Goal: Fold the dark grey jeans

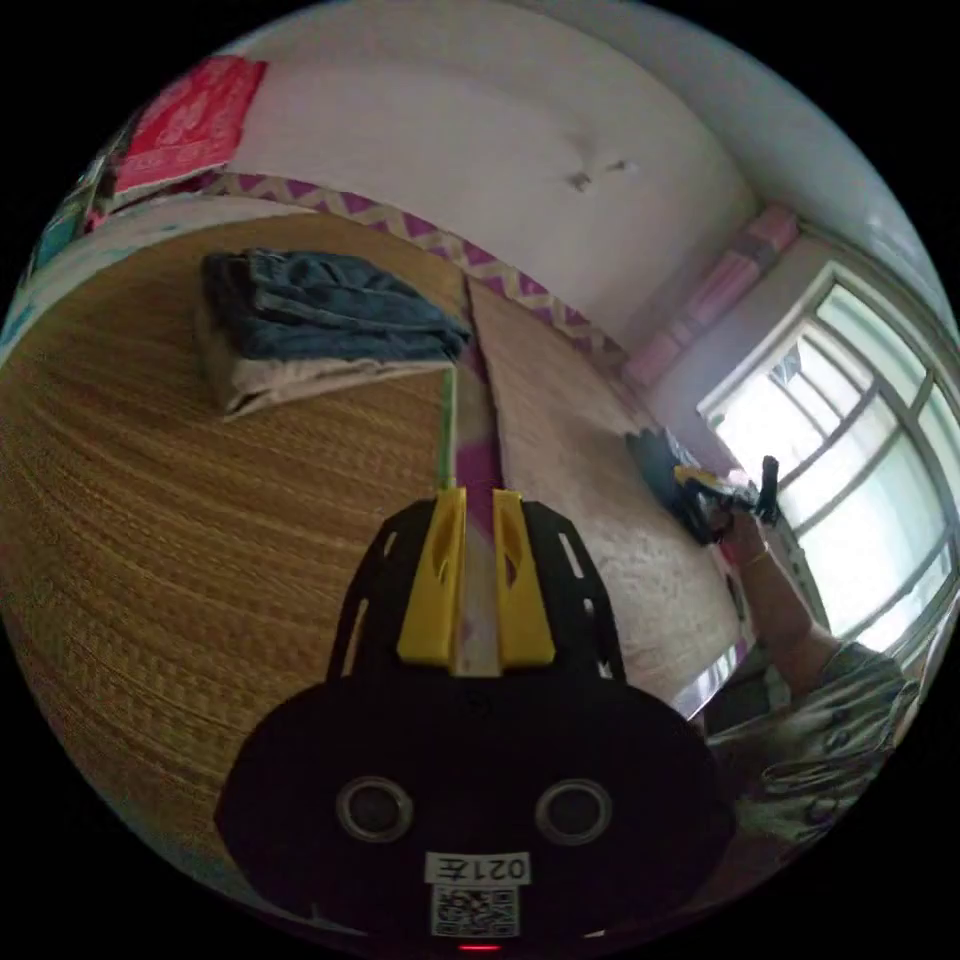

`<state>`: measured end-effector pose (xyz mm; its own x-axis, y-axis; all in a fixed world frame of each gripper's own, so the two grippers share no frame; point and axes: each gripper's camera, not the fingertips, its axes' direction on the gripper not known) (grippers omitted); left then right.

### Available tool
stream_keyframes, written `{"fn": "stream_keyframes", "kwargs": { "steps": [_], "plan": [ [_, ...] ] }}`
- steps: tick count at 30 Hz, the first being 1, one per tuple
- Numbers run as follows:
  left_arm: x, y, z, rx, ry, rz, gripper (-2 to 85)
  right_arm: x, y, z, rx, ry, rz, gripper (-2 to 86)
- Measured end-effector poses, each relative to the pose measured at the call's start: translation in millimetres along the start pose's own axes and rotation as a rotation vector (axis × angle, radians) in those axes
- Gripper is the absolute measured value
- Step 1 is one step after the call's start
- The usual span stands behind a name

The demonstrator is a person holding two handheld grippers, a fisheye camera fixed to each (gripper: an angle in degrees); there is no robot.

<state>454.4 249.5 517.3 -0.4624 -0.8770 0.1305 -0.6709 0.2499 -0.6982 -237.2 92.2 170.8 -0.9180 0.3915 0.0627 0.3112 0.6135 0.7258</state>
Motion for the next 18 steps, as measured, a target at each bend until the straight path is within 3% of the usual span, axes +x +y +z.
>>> {"fn": "stream_keyframes", "kwargs": {
  "steps": [3, 6, 9, 15, 18],
  "plan": [
    [57.8, 27.9, 11.6, 0.018, -0.168, 0.083, -0.4, 16.8, 37.6, -24.2, -0.016, 0.179, -0.018, 9.6],
    [99.5, 52.0, 18.8, 0.073, -0.216, 0.125, -0.8, 16.8, 54.5, -38.5, 0.025, 0.354, -0.11, 11.2],
    [123.0, 67.8, 28.6, 0.064, -0.198, 0.052, -0.8, 10.5, 50.7, -40.0, 0.066, 0.416, -0.18, 12.6],
    [178.6, 94.0, 53.1, 0.009, -0.033, 0.118, -0.7, -1.2, 21.4, 3.1, -0.034, 0.487, -0.306, 13.2],
    [208.2, 110.8, 55.5, 0.037, -0.069, 0.154, -0.9, -1.4, 12.4, 21.8, -0.071, 0.51, -0.325, 12.4]
  ]
}}
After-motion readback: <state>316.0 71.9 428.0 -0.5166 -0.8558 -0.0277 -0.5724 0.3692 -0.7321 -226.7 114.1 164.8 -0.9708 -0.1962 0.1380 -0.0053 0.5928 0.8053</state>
